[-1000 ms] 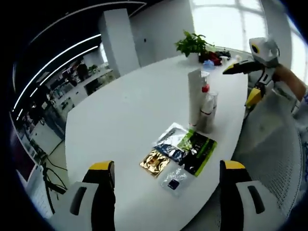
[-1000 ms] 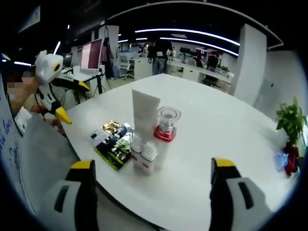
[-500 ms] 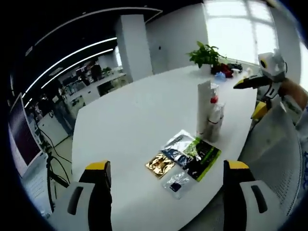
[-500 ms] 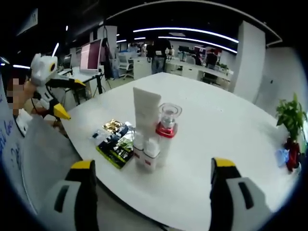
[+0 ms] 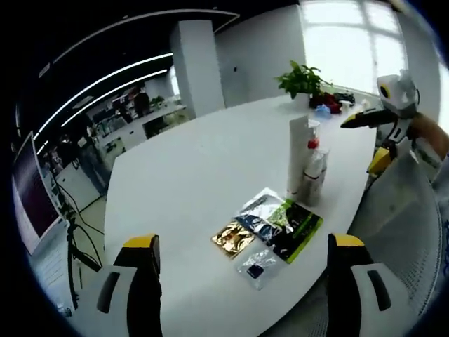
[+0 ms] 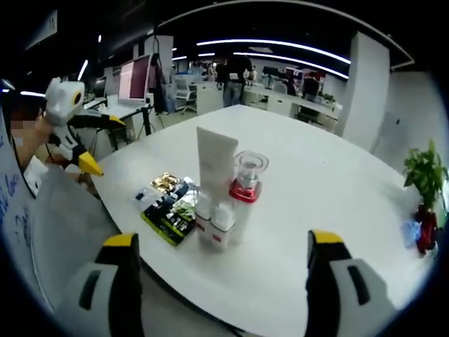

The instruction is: Arrange the skincare products in the storage area until every visible bottle or jar stands upright without overlapping.

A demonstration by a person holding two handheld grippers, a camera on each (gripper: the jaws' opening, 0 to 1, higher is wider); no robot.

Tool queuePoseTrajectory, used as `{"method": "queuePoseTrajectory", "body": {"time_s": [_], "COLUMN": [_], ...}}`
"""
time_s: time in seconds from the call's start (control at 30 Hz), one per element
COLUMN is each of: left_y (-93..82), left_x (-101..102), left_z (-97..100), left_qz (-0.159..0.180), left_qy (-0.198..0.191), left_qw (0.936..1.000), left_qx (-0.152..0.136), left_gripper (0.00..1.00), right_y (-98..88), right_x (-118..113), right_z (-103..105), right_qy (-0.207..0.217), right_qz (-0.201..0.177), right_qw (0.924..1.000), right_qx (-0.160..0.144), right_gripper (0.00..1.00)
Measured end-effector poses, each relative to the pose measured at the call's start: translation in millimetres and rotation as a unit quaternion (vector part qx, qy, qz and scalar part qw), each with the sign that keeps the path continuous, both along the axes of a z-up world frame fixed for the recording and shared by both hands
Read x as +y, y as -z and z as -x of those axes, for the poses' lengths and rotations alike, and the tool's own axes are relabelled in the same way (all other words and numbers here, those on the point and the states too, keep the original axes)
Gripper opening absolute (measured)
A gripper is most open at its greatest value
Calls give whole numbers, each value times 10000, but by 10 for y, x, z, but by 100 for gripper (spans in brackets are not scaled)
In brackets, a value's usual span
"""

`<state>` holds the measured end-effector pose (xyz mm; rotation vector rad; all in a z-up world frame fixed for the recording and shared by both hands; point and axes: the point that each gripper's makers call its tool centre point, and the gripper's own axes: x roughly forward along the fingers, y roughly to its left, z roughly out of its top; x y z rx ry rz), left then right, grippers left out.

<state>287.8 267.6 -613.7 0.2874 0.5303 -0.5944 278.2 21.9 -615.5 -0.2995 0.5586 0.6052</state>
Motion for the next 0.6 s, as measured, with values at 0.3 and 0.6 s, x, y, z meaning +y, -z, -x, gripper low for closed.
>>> {"method": "queuePoseTrajectory", "body": {"time_s": [0.3,0.6], "left_y": [2,19], "left_x": [-16,-4], "left_z": [-4,5], "left_qz": [-14,-102], "left_qy": [37,14], "left_qw": [10000,9999], "left_qx": [0,42], "left_gripper": [97,97], "right_y": [1,50], "right_x": [-8,-22], "right_z": [-16,-26], "right_qy": [-11,-7], "right_qz": [23,-29], "right_qw": [10000,10000], "right_qx": [-6,75], "right_gripper": [100,100]}}
